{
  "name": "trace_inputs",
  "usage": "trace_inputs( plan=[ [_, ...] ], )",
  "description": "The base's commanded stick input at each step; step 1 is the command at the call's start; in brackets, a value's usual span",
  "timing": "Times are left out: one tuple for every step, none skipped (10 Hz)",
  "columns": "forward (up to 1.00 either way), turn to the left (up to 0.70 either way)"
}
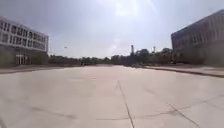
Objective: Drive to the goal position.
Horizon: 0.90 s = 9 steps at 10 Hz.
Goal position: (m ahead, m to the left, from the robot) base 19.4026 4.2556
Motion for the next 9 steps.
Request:
trace_inputs(
  plan=[
    [0.70,0.00],
    [0.70,0.00],
    [0.70,0.00],
    [0.70,0.00],
    [0.70,0.00],
    [0.70,0.00],
    [0.70,0.00],
    [0.70,0.00],
    [0.70,0.00]
  ],
)
